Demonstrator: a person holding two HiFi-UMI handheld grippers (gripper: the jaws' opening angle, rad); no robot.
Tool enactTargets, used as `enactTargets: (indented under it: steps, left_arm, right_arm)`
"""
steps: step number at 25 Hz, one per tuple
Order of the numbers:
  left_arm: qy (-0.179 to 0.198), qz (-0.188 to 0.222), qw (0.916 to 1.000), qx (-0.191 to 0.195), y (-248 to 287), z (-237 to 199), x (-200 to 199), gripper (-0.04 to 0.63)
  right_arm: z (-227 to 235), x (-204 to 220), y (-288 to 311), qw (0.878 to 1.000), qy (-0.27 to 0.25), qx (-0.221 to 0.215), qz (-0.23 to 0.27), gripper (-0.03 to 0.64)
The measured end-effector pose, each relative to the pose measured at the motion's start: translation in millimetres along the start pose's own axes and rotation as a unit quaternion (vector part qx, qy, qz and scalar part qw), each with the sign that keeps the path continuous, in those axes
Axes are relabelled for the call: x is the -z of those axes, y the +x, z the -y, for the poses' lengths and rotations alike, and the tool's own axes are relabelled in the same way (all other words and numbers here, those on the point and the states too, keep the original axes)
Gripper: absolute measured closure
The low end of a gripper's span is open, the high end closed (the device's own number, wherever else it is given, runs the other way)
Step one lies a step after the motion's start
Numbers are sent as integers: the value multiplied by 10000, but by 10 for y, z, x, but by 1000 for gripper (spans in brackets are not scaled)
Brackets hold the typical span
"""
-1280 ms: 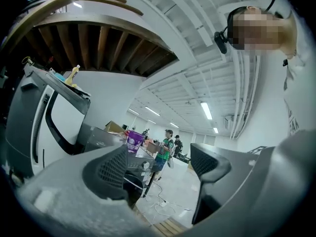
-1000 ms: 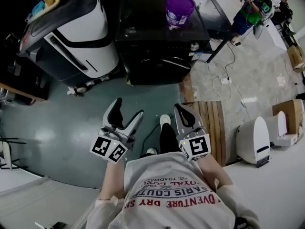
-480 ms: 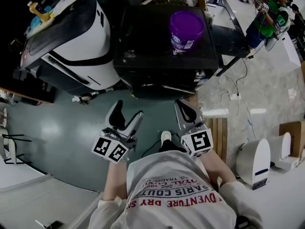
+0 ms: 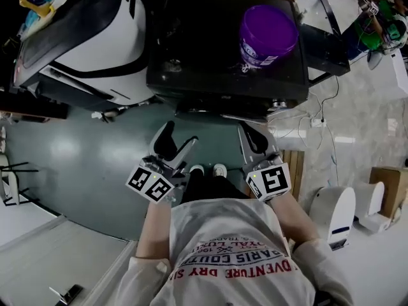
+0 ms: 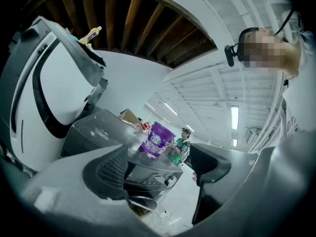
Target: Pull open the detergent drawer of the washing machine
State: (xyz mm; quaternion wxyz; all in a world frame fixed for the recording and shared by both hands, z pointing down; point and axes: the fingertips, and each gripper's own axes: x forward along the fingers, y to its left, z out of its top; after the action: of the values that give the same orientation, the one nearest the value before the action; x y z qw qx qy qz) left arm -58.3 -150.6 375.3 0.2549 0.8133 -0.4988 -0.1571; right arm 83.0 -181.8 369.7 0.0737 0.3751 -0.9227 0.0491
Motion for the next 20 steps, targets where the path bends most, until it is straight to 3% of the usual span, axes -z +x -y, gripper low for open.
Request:
enactTargets:
  steps: [5,10,12,14,15,16,20]
  left_arm:
    - [-898,234,9956,138,112,-538,254,206]
    - [-1739,438,9831,364,239,-1113,554,204]
    - [-2498,824,9631,571,291,-1323,605,204]
    - [-3402,1325,9283,707,315,-1533,615,204]
    - [-3663,1469,9160,722,334,-1617,629,204]
    - [-3763,1504,9114,723,362,-1673,659,204]
    - [-3776,1456,9112,776,505,-1813,790,202]
  right_arm:
    - [-77,230,346,9998,-90,-136,-134,616]
    - [-140,553,665,9997,14,-148,-203,615]
    - [-125,717,767,9995,-159,-163,-233,616]
    - [-143,837,875,9993,-240,-132,-235,615]
    - [-151,890,924,9994,-228,-100,-237,615]
    - [-155,936,969,9995,-178,-69,-245,615]
    - [-173,1096,1138,9996,19,-8,-268,616]
